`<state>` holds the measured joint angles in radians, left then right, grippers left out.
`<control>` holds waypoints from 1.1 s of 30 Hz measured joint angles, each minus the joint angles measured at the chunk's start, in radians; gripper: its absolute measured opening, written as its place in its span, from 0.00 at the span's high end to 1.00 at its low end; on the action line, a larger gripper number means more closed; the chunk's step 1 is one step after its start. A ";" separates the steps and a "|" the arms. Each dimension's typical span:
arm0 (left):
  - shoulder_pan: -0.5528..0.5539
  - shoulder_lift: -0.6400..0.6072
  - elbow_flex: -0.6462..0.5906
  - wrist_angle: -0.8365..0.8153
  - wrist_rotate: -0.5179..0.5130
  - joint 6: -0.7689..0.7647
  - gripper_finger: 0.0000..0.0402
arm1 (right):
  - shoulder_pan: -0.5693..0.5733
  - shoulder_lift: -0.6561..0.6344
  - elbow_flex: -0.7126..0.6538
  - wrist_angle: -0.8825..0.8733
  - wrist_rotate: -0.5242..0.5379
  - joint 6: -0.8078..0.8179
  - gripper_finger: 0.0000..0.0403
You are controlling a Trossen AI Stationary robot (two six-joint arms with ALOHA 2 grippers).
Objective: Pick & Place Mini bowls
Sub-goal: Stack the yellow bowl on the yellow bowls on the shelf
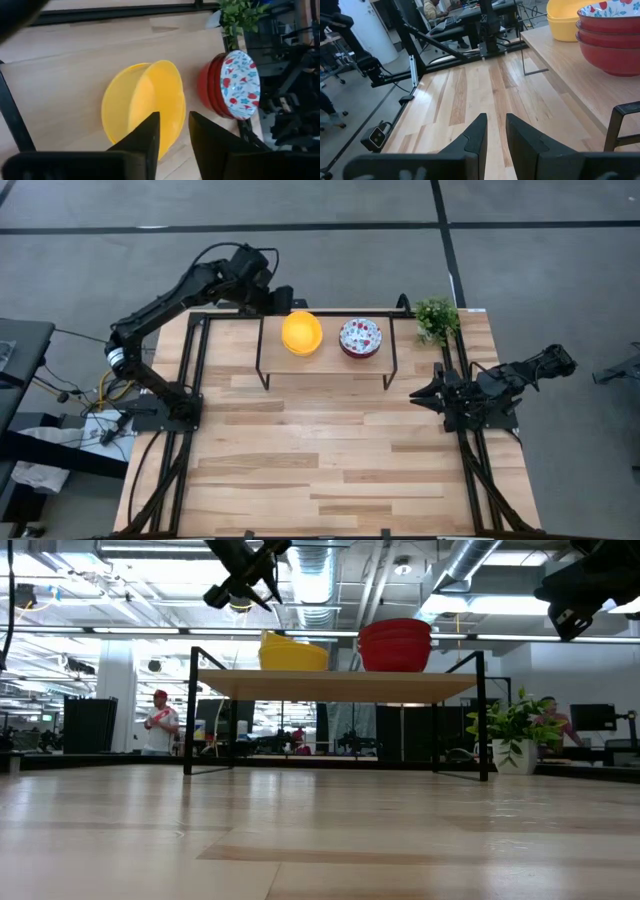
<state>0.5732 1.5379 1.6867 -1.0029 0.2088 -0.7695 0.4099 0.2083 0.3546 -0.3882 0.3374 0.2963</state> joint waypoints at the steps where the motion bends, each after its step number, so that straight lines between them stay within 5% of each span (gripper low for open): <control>1: 0.000 0.001 0.000 -0.001 0.000 0.008 0.76 | 0.000 0.000 0.000 0.000 0.000 0.000 0.85; 12: 0.011 0.007 -0.134 0.054 0.010 0.033 0.98 | 0.000 0.000 0.000 0.000 0.000 0.003 0.85; 33: 0.015 -0.049 -0.208 0.380 0.071 -0.028 0.99 | 0.000 0.000 0.000 0.000 0.001 0.008 0.85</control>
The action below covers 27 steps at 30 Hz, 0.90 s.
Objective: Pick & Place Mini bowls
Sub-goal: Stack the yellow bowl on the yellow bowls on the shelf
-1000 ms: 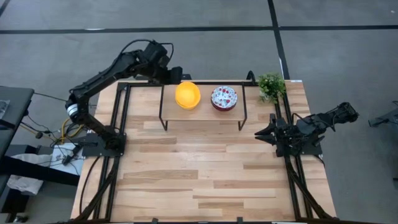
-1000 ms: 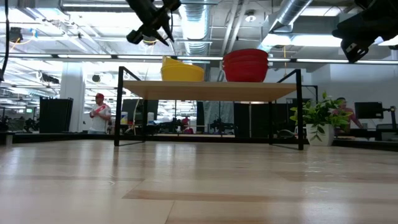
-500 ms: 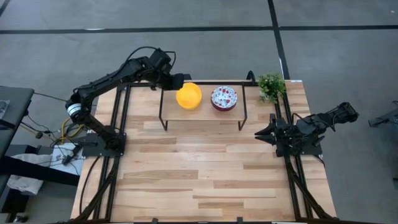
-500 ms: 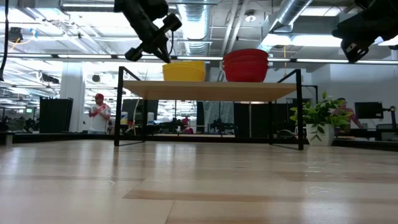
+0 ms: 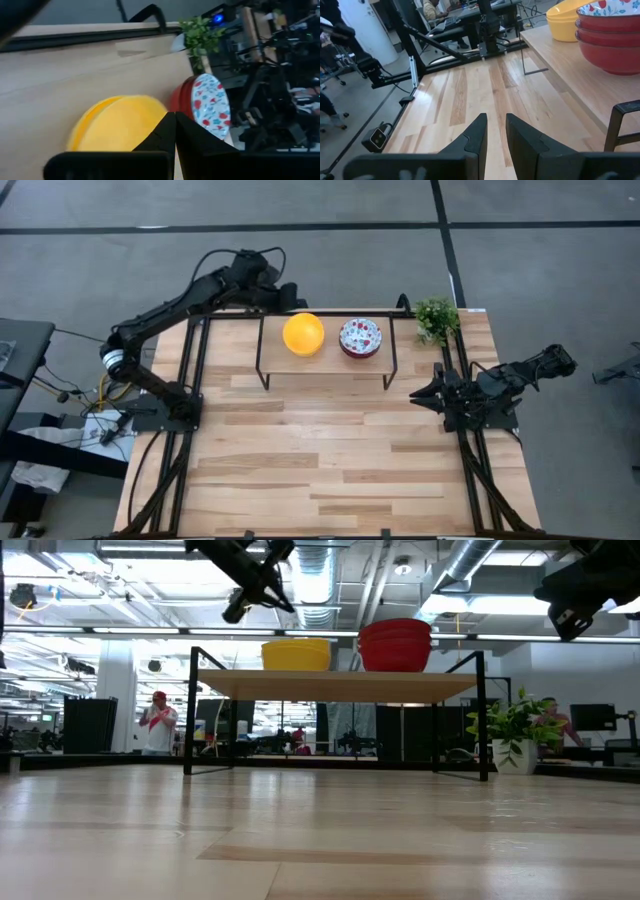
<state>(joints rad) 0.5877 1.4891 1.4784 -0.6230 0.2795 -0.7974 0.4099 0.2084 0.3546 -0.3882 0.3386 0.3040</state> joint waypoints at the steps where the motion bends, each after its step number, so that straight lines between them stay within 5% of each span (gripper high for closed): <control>1: -0.006 0.010 0.000 0.026 0.001 0.000 0.99 | 0.000 0.000 0.000 0.000 0.000 0.005 0.85; 10: -0.030 0.161 0.000 0.220 0.025 -0.030 0.99 | 0.000 0.000 0.000 -0.001 0.000 0.030 0.85; 27: -0.046 0.236 0.000 0.197 0.023 -0.046 0.99 | 0.001 0.000 0.000 -0.009 0.000 0.029 0.85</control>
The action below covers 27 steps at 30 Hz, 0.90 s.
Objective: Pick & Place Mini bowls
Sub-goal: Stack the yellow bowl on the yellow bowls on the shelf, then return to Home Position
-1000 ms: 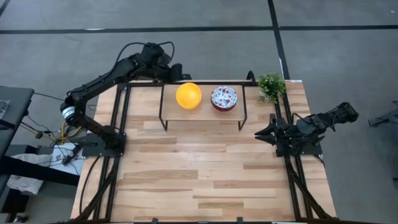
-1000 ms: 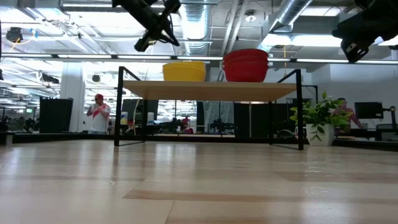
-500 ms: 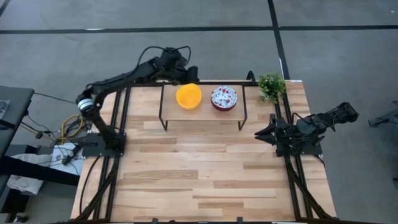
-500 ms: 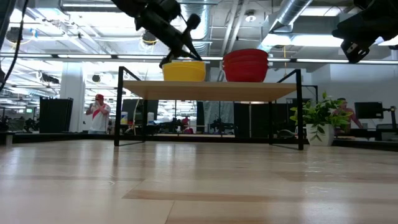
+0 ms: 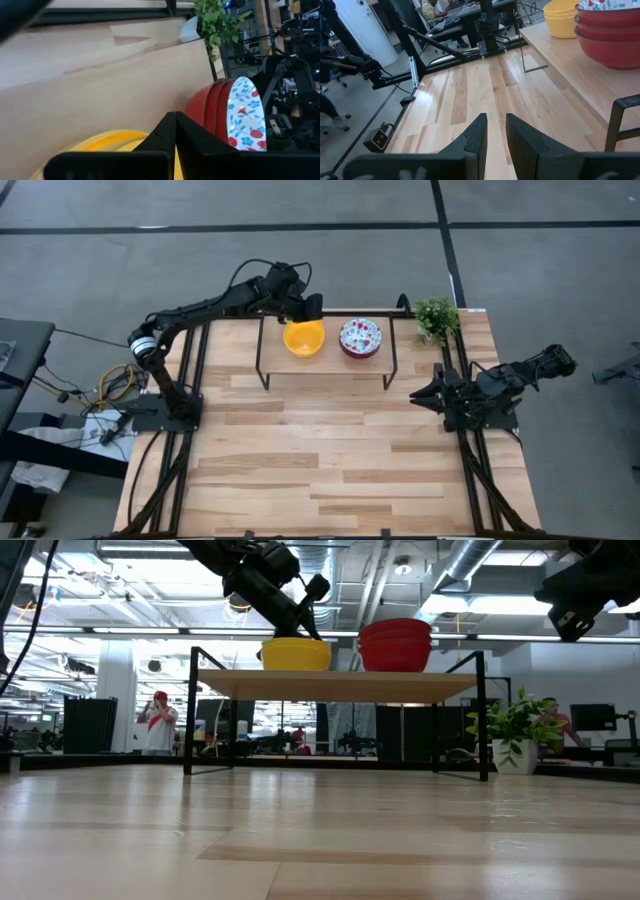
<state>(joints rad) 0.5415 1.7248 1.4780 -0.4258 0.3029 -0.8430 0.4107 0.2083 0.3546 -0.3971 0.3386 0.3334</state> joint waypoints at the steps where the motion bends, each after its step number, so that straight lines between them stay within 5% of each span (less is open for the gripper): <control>1: 0.000 0.000 0.000 -0.004 -0.005 0.000 0.99 | 0.000 0.000 0.000 0.000 0.000 0.000 0.85; 12: 0.017 -0.061 0.000 0.000 -0.020 0.001 0.99 | 0.000 0.000 0.000 0.000 -0.001 0.000 0.85; 27: -0.098 -0.300 -0.073 -0.088 -0.124 0.286 0.99 | 0.000 0.000 0.000 0.000 -0.001 0.037 0.85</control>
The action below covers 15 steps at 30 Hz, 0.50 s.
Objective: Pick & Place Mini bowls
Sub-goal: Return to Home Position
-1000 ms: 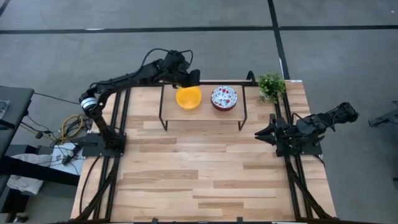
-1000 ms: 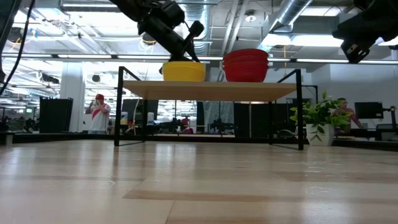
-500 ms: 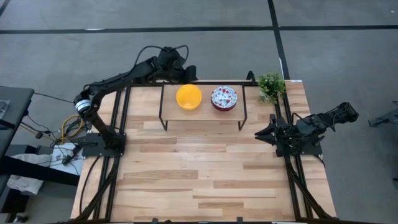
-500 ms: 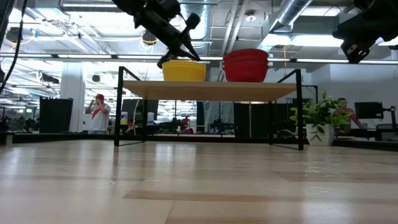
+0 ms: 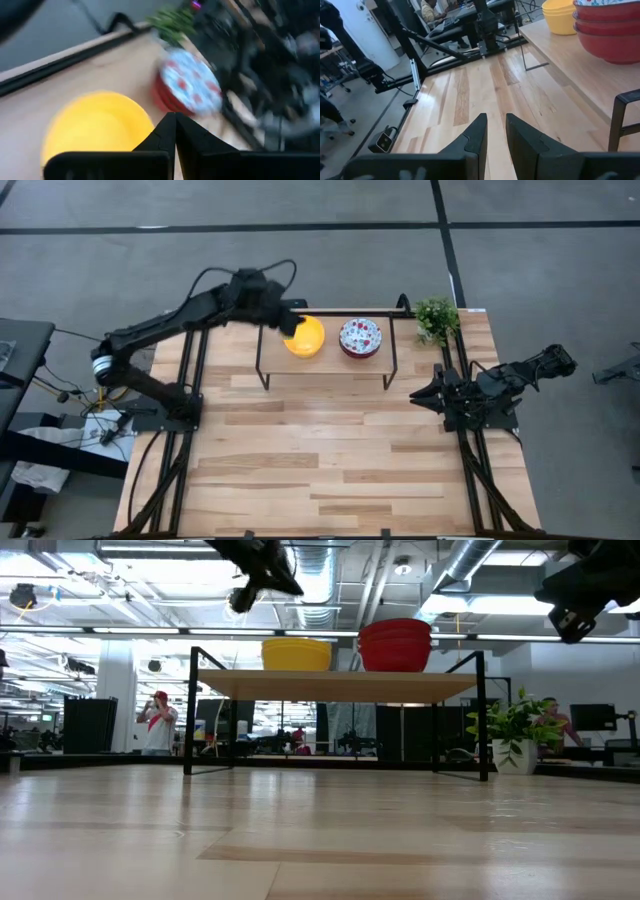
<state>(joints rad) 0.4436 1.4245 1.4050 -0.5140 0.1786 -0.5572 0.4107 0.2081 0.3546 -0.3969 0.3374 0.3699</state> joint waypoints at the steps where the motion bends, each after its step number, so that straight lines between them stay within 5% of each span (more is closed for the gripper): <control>1: -0.024 -0.027 -0.020 0.004 0.001 0.046 0.99 | 0.000 0.000 0.000 0.000 0.000 0.008 0.85; 15: -0.237 -0.481 -0.383 0.055 -0.025 0.131 0.98 | 0.000 0.000 0.000 0.008 0.002 0.076 0.85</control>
<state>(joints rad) 0.2063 0.9431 1.0218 -0.4592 0.1539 -0.4266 0.4107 0.2083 0.3546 -0.3886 0.3399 0.4461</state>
